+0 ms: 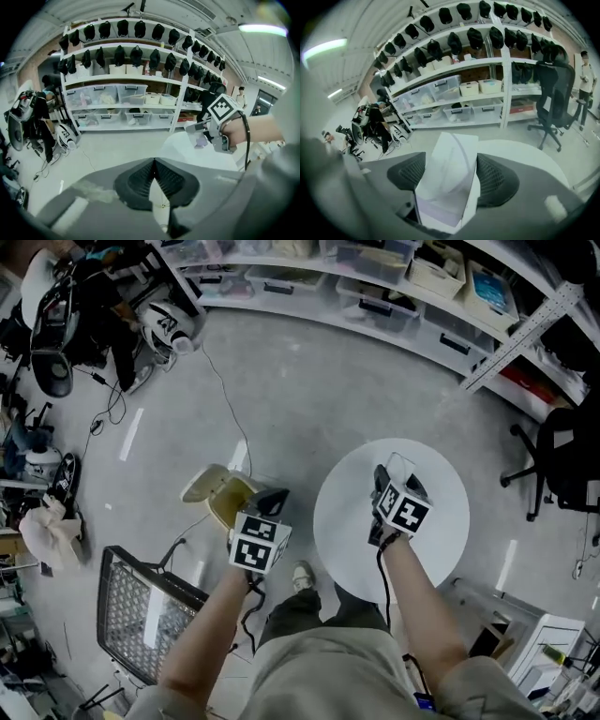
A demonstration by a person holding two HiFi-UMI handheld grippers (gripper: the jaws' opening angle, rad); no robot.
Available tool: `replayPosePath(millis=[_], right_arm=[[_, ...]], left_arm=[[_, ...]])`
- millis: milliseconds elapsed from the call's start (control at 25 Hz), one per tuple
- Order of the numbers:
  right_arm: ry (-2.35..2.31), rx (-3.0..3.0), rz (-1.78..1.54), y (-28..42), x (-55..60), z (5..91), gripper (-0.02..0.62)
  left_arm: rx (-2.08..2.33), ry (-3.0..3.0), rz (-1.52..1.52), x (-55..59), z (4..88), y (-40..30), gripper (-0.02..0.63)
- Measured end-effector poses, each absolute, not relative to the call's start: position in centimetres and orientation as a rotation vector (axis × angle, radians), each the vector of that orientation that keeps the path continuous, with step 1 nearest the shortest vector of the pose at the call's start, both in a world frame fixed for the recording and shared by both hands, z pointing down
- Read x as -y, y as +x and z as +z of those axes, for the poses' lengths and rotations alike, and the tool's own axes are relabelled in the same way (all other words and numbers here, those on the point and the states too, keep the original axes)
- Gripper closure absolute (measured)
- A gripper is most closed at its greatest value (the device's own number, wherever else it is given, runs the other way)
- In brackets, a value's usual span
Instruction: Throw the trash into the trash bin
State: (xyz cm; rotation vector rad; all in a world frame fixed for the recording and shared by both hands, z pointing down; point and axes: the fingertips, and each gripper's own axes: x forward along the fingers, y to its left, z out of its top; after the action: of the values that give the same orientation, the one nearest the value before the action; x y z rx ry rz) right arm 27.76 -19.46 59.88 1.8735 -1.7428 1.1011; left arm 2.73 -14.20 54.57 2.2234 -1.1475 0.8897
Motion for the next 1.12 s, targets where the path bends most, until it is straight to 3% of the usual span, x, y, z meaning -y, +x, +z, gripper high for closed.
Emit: replayPosePath(millis=[480, 720, 1120], right_arm=[[1.384, 2.262, 0.757, 8.3, 25.3, 50.0, 0.25], [1.017, 2.351, 0.677, -4.0, 21.8, 52.6, 0.253], [0.61, 2.319, 0.584, -16.7, 14.6, 61.4, 0.252]], left_arm=[[1.57, 2.037, 0.794, 13.4, 50.1, -14.1, 0.604], [1.705, 1.895, 0.721, 9.5, 51.2, -21.8, 0.604], [1.784, 1.746, 0.643, 5.0, 58.2, -29.0, 0.604]])
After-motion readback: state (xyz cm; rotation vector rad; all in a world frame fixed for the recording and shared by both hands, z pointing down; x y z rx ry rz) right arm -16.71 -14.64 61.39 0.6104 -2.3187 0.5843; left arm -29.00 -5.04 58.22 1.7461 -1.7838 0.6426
